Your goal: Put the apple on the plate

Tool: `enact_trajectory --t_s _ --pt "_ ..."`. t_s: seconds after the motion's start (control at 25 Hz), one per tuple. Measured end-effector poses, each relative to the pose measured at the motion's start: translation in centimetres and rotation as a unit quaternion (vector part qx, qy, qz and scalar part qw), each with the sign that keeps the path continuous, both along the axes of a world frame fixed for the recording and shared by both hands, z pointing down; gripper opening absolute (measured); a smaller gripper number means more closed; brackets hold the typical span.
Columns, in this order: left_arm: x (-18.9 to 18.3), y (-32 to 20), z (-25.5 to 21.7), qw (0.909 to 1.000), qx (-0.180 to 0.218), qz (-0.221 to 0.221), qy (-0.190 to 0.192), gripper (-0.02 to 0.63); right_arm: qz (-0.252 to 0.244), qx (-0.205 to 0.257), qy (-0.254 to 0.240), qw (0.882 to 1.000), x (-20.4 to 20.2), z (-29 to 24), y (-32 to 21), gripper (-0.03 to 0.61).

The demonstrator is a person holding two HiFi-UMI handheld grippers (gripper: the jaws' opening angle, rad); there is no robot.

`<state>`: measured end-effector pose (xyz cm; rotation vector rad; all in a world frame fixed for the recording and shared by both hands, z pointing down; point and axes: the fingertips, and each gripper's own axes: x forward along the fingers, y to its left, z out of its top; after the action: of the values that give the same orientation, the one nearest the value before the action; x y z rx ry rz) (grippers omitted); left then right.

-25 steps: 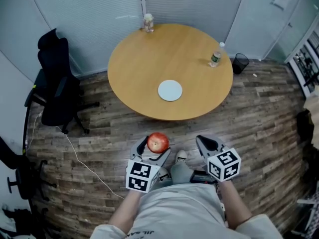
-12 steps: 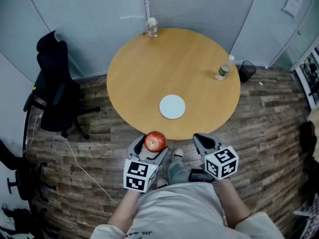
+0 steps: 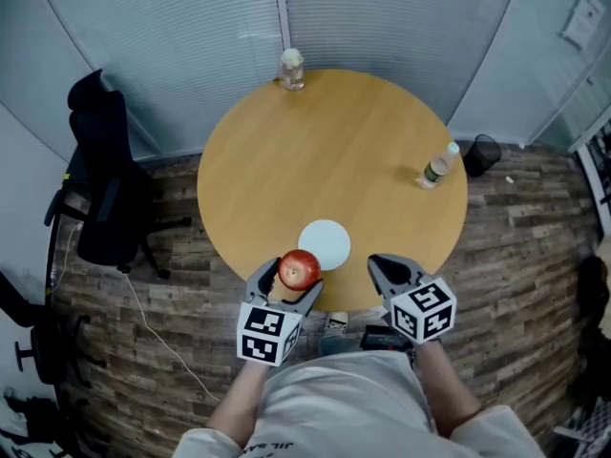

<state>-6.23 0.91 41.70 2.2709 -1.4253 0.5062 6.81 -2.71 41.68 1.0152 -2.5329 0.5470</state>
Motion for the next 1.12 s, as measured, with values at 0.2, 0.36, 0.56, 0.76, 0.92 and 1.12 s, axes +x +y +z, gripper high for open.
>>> enact_trajectory --t_s 0.2,0.36,0.56,0.76,0.92,1.12 --pt "-0.1 -1.8 0.4 0.9998 -0.009 -0.017 -0.007 0.38 -0.011 -0.007 -0.003 1.0 0.2 0.5 -2.5 0.031" --pt "0.0 -2.8 0.8 0.9996 -0.022 -0.012 -0.012 0.38 -0.008 -0.017 -0.003 1.0 0.3 0.9 -3.6 0.031" --pt "-0.3 -4.5 1.1 0.9993 -0.03 0.003 -0.021 0.38 0.005 -0.027 -0.001 1.0 0.4 1.3 -5.0 0.031" --pt "-0.9 -5.8 1.7 0.9983 -0.047 0.016 -0.029 0.38 0.021 -0.036 -0.003 0.999 0.3 1.3 -5.8 0.031" --pt "-1.0 -6.6 2.1 0.998 -0.05 0.025 -0.029 0.38 0.025 -0.041 0.0 0.999 0.0 1.9 -6.2 0.031" --pt "-1.0 -7.2 3.0 0.9972 -0.06 0.033 -0.028 0.38 0.031 -0.051 0.004 0.998 -0.1 2.6 -6.3 0.031"
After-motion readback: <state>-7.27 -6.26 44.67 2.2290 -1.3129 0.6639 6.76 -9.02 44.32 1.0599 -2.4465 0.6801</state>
